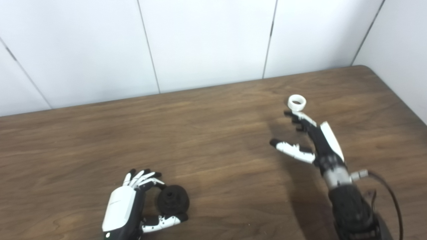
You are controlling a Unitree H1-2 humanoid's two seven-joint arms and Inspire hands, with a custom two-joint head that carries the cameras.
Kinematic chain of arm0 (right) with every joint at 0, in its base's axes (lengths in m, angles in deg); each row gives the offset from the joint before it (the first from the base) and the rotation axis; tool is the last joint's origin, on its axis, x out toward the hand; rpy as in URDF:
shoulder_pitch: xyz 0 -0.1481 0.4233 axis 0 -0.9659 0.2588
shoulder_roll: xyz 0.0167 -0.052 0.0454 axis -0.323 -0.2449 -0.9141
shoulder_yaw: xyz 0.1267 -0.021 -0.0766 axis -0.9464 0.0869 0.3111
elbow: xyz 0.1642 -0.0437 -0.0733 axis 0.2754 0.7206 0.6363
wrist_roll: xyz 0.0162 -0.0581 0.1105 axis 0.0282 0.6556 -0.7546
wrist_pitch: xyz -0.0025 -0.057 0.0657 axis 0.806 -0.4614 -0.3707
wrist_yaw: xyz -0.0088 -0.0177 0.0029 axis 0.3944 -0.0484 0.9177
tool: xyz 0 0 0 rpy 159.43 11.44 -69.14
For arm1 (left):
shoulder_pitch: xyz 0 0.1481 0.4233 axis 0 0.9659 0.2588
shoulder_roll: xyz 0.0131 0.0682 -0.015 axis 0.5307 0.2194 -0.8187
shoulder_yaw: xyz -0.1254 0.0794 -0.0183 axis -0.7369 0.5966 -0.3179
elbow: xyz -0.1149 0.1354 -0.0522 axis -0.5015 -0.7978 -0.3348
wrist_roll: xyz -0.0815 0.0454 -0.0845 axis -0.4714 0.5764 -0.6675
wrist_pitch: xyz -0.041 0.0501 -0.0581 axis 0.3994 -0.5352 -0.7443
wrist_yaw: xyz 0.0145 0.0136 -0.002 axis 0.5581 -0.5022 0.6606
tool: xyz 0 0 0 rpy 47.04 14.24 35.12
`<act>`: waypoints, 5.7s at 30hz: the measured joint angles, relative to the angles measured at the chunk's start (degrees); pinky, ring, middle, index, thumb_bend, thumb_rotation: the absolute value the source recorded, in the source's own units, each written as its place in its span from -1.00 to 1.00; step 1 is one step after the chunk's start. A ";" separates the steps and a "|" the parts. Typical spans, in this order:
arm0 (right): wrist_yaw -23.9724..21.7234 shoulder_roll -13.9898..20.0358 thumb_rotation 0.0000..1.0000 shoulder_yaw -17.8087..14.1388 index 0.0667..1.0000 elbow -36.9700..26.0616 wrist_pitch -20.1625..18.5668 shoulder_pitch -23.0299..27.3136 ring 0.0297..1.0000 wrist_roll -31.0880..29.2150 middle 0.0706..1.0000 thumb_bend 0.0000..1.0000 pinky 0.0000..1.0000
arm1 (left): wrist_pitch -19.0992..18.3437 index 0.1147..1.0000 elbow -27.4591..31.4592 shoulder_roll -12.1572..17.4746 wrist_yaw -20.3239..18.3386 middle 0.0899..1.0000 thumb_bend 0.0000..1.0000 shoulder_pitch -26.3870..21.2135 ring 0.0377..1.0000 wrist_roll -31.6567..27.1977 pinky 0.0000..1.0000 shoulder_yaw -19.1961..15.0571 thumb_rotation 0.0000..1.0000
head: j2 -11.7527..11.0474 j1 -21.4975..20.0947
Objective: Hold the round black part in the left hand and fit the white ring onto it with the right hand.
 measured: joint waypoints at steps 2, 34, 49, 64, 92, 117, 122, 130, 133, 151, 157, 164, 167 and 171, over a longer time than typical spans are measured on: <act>-0.25 1.17 -0.23 0.44 0.60 1.12 -0.63 1.73 0.77 2.42 0.76 0.35 0.68 | 0.20 -0.16 0.01 0.39 -0.25 0.51 0.04 -0.07 0.75 -0.14 1.00 -0.11 -0.91 | 0.18 -1.14; -3.52 14.21 -0.45 4.40 0.47 36.28 -2.52 26.24 0.93 10.62 0.89 0.50 0.90 | 2.12 -0.16 0.06 2.11 -1.21 0.46 0.04 -0.04 0.72 -2.34 1.00 -1.93 -0.90 | 0.18 -5.37; -9.23 14.56 -0.41 9.57 0.37 39.18 -6.37 29.40 0.93 10.43 0.86 0.60 0.89 | 2.09 -0.16 0.59 2.04 -2.14 0.47 0.05 0.08 0.71 -2.11 0.99 -2.32 -0.90 | 0.44 -5.02; -10.36 14.57 -0.44 10.82 0.34 40.78 -6.83 30.52 0.96 10.40 0.87 0.53 0.95 | 1.70 -0.16 1.02 1.69 -2.37 0.47 0.05 0.29 0.72 -2.00 1.00 -2.40 -0.90 | 0.62 -4.57; -10.10 15.65 -0.72 11.26 -0.10 40.24 -6.53 30.53 0.93 9.35 0.71 0.04 0.89 | 1.05 -0.16 1.66 1.60 -2.97 0.48 0.04 0.48 0.73 -1.98 1.00 -2.43 -0.90 | 1.32 -4.40; -12.70 16.24 -0.72 12.59 -0.10 31.92 -5.69 26.88 0.88 9.20 0.66 0.04 0.83 | 0.69 -0.16 2.23 1.12 -3.88 0.48 0.04 0.57 0.71 -0.76 1.00 -2.43 -0.90 | 1.93 1.39; -18.49 16.64 -0.72 13.90 -0.10 22.66 -6.74 25.81 0.91 9.55 0.67 0.04 0.91 | -0.02 -0.16 2.55 0.07 -3.83 0.48 0.04 0.89 0.71 0.64 1.00 -2.19 -0.90 | 2.29 3.86; -31.35 17.62 -0.73 18.92 -0.10 8.68 -7.01 25.86 0.86 12.09 0.64 0.05 0.90 | -2.10 -0.16 3.21 -2.45 -3.77 0.50 0.04 1.30 0.73 3.59 1.00 -0.89 -0.90 | 2.55 9.74; -34.51 16.81 -0.73 20.07 -0.10 4.05 -6.92 25.51 0.87 11.96 0.64 0.05 0.89 | -2.81 -0.16 3.22 -3.37 -3.29 0.49 0.04 1.52 0.72 4.67 1.00 -0.41 -0.91 | 2.64 12.12; -39.63 7.24 -0.72 25.61 -0.10 -5.13 -4.45 20.54 0.95 10.61 0.75 0.04 1.00 | -9.24 -0.16 3.70 -7.28 -2.61 0.51 0.04 0.61 0.73 11.00 0.98 4.40 -0.90 | 3.52 22.49; -39.72 5.75 -0.72 26.80 -0.10 -5.74 -3.68 20.35 0.97 10.15 0.75 0.04 1.00 | -10.34 -0.16 3.66 -8.36 -2.55 0.50 0.04 0.37 0.72 11.97 0.99 5.57 -0.90 | 3.95 24.16; -39.78 5.19 -0.72 27.88 -0.11 -6.76 -3.30 20.35 0.97 10.22 0.74 0.04 1.00 | -11.09 -0.16 3.20 -9.16 -2.37 0.49 0.04 -0.05 0.73 12.68 1.00 6.47 -0.90 | 4.57 26.36; -39.78 4.41 -0.72 28.00 -0.11 -6.76 -3.30 20.35 0.97 10.22 0.74 0.04 1.00 | -11.31 -0.16 2.89 -9.36 -2.33 0.49 0.04 -0.37 0.73 13.09 1.00 6.82 -0.90 | 4.66 26.63; -39.78 3.93 -0.72 28.07 -0.11 -6.76 -2.89 20.35 0.97 10.17 0.73 0.04 1.00 | -11.47 -0.16 2.46 -9.76 -2.19 0.48 0.05 -0.74 0.71 13.56 0.99 7.31 -0.90 | 4.92 27.15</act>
